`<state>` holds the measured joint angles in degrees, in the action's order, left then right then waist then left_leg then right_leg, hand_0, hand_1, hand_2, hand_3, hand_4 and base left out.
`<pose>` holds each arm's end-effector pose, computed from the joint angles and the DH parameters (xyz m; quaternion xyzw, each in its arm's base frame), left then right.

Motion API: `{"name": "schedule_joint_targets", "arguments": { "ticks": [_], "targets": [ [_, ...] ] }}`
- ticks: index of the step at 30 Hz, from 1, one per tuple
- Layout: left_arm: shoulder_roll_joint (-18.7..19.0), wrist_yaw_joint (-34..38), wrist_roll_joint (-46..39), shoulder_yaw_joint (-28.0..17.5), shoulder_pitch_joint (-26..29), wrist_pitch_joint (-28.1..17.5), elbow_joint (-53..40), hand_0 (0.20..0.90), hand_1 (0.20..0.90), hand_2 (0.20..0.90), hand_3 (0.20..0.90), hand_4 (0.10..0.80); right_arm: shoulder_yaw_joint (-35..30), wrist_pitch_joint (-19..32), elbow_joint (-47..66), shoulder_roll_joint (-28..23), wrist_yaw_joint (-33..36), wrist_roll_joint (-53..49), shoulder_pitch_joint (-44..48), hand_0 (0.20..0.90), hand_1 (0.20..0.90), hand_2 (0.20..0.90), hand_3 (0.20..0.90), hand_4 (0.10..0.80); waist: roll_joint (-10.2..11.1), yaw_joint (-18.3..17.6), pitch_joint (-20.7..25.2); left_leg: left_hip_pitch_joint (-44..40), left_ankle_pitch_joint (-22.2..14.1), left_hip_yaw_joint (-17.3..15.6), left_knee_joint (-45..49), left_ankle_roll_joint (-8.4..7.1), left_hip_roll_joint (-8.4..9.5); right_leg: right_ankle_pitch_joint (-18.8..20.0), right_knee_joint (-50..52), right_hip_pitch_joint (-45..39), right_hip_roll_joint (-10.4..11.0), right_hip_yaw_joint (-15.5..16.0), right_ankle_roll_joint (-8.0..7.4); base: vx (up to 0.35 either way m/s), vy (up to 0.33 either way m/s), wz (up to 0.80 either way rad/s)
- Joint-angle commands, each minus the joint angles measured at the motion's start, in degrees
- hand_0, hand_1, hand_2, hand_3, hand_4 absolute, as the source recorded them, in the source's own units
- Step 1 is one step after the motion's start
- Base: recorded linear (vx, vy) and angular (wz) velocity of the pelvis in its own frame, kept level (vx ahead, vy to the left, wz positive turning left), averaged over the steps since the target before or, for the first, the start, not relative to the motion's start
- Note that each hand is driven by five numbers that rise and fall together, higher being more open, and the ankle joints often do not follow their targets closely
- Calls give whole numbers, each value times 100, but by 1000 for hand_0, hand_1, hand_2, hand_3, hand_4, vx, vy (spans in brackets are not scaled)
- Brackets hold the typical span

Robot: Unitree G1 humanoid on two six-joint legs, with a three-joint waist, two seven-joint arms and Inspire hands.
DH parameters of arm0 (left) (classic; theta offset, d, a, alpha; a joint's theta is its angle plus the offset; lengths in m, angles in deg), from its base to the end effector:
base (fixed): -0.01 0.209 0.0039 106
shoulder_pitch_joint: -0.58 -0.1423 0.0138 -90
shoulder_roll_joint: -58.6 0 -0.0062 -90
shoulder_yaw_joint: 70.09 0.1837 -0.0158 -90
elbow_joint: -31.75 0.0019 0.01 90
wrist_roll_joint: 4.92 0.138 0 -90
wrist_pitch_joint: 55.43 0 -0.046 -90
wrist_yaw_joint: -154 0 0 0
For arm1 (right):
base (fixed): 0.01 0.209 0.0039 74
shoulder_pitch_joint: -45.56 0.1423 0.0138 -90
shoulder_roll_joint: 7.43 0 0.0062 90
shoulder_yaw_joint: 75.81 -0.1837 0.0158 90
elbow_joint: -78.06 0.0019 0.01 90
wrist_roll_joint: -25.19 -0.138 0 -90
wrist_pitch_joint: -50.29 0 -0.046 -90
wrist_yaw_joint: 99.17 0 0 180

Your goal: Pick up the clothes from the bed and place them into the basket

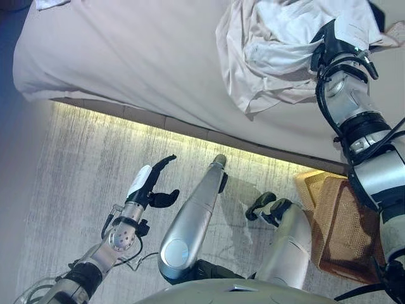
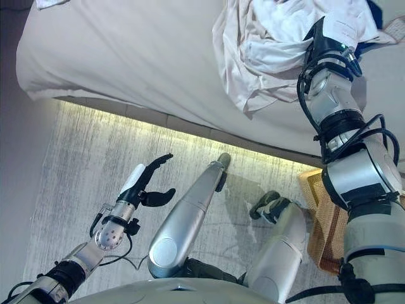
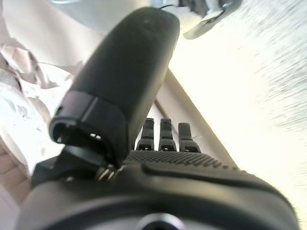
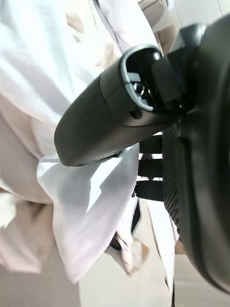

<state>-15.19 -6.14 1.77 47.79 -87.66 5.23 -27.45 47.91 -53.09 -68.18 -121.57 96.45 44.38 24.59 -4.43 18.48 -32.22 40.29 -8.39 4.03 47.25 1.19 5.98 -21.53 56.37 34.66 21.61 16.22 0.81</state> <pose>0.1672 0.2155 -0.0246 0.3264 0.0037 -0.0968 0.9402 0.3606 -0.2455 0.2338 -0.6023 -0.0326 -0.2254 0.7651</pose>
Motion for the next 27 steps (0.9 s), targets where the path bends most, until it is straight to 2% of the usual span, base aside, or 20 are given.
{"name": "schedule_joint_targets", "arguments": {
  "ticks": [1,6,9,10,15,21,27],
  "targets": [
    [35,89,-27,-163,-190,-337,16,900,900,900,900,800,175,284,335,-770,226,169,410,300,300,300,200,100,-33,-7,242,-1074,-650,-233,-496,45,-254,169,-252,-709,-330,212,20,2,-3,-13],
    [-34,39,94,-199,-125,-223,268,900,900,900,900,800,111,397,325,-814,197,86,346,300,300,300,200,100,95,-95,374,-1660,-498,-276,-1065,-41,-401,375,-851,-1259,-368,203,-77,11,-21,-22],
    [-69,2,186,-252,-145,-98,429,900,900,900,900,800,1,535,521,-909,192,-215,208,300,300,300,200,100,240,-214,652,-2126,-395,-326,-1543,-108,-512,538,-1455,-1721,-456,192,-143,16,-29,-23],
    [-74,-25,222,-276,-102,-54,529,900,900,900,900,800,-96,582,680,-964,196,-366,134,300,300,300,200,100,302,-301,786,-2275,-193,-396,-1815,-109,-582,758,-1823,-1894,-498,249,-111,-40,-34,-23],
    [-115,-160,329,-281,55,166,777,900,900,900,900,800,-284,648,932,-1175,152,-632,-43,300,300,300,200,100,448,-540,1154,-2839,-159,-496,-2248,-166,-718,897,-2511,-2495,-666,161,-169,30,-51,-18],
    [-217,-243,427,-294,144,360,1230,900,900,900,900,800,-462,834,887,-1558,76,-968,-41,300,300,300,200,100,637,-854,1829,-3745,26,-744,-3187,-303,-882,1100,-3660,-3338,-1017,71,-305,75,-72,-21],
    [-342,-112,581,-233,236,420,1780,900,900,900,900,800,-399,960,855,-1925,182,-1111,110,300,300,300,200,100,767,-1109,2258,-4138,265,-908,-3818,-389,-975,1386,-4352,-3652,-1197,-62,-418,18,-70,-15]
  ]
}}
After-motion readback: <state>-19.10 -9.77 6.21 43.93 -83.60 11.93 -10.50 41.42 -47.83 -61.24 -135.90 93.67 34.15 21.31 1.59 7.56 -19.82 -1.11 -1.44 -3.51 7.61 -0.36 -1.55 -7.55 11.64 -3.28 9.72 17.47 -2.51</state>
